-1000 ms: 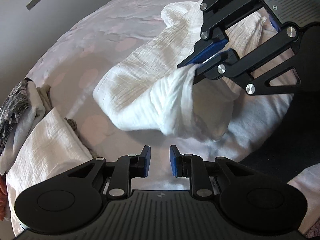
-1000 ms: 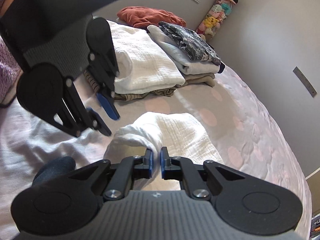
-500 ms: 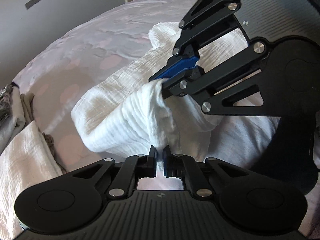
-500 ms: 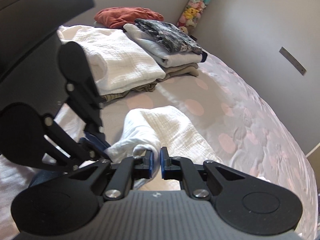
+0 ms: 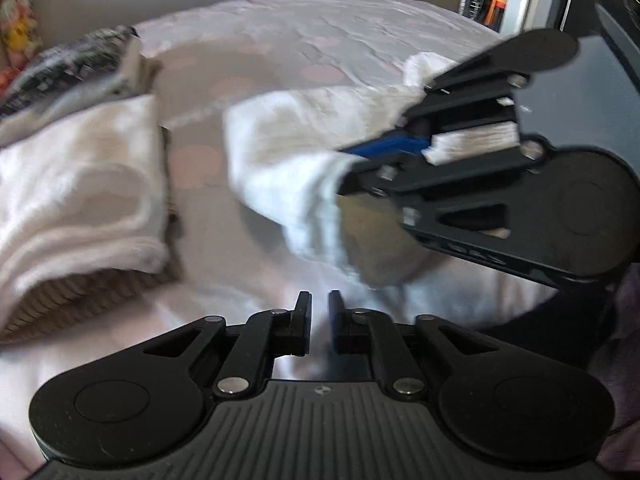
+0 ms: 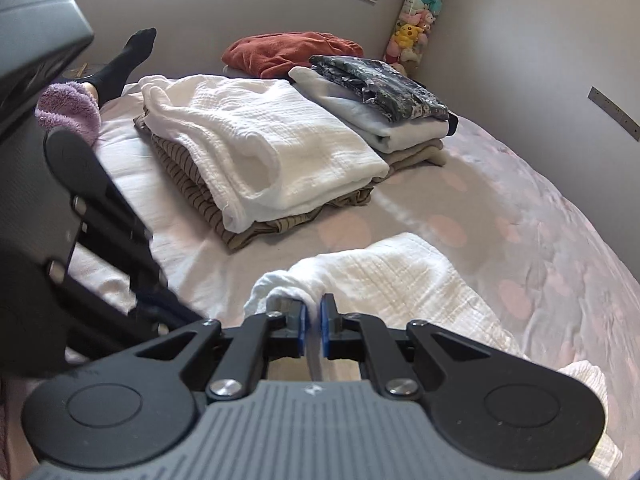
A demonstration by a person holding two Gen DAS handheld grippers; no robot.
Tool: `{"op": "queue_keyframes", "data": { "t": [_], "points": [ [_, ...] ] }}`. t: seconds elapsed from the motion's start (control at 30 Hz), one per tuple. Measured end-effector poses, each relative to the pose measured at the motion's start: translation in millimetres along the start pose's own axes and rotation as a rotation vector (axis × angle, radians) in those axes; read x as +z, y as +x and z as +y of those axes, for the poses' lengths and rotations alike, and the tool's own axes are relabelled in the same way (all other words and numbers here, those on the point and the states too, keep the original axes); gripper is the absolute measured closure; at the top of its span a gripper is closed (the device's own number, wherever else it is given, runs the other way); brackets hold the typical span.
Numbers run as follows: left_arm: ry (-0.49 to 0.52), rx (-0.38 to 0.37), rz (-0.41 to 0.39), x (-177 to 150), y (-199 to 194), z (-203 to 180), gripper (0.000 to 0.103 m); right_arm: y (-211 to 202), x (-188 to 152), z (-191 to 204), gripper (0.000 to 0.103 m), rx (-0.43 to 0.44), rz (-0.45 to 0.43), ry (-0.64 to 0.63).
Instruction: Fold clothes
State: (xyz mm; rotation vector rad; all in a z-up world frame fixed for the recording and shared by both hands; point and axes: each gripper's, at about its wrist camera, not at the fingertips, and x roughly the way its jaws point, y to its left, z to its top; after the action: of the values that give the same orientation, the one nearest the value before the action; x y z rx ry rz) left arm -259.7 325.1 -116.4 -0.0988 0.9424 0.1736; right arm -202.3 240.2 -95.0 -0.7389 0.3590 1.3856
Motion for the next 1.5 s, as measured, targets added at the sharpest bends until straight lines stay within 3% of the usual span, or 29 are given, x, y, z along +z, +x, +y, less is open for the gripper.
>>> {"op": "queue_keyframes", "data": {
  "t": [0.03, 0.07, 0.2, 0.3, 0.4, 0.47, 0.5, 0.6, 0.7, 1.03, 1.17, 1.3, 1.37, 1.5],
  "points": [
    [0.017, 0.005, -0.004, 2, 2, 0, 0.066, -1, 0, 0, 0.095, -0.006, -0.004, 0.003],
    [0.034, 0.01, -0.008, 4, 5, 1, 0.06, -3, 0, -1, 0.095, -0.015, -0.008, 0.005],
    [0.103, 0.029, -0.025, 11, 15, 2, 0.058, -13, 1, -16, 0.095, -0.051, -0.03, 0.027],
    [0.155, 0.044, -0.038, 16, 22, 3, 0.06, -19, 3, -31, 0.094, -0.067, -0.041, 0.057],
    [0.183, 0.026, -0.051, 22, 29, 2, 0.073, -21, 5, -37, 0.094, -0.074, -0.042, 0.067],
    [0.173, -0.003, -0.046, 24, 32, 2, 0.087, -21, 6, -39, 0.094, -0.076, -0.042, 0.066],
    [0.166, -0.015, -0.042, 23, 31, 1, 0.098, -20, 6, -40, 0.094, -0.081, -0.041, 0.064],
    [0.139, -0.047, -0.033, 16, 23, -2, 0.102, -19, 8, -44, 0.094, -0.091, -0.045, 0.068],
    [0.094, -0.082, -0.066, 6, 9, -4, 0.102, -17, 13, -46, 0.094, -0.086, -0.055, 0.074],
    [-0.2, -0.148, -0.035, -25, 1, 6, 0.102, -2, 5, -21, 0.094, 0.063, -0.016, 0.086],
    [-0.286, -0.147, -0.022, -37, -7, 19, 0.102, 4, -4, -7, 0.086, 0.107, 0.011, 0.08],
    [-0.289, -0.128, -0.021, -39, -23, 22, 0.095, -4, -13, -7, 0.062, 0.132, 0.005, 0.1],
    [-0.291, -0.106, -0.023, -40, -32, 24, 0.089, -14, -21, -10, 0.057, 0.14, 0.002, 0.109],
    [-0.307, -0.058, -0.06, -35, -46, 32, 0.086, -31, -45, -24, 0.052, 0.098, 0.032, 0.143]
  ]
}}
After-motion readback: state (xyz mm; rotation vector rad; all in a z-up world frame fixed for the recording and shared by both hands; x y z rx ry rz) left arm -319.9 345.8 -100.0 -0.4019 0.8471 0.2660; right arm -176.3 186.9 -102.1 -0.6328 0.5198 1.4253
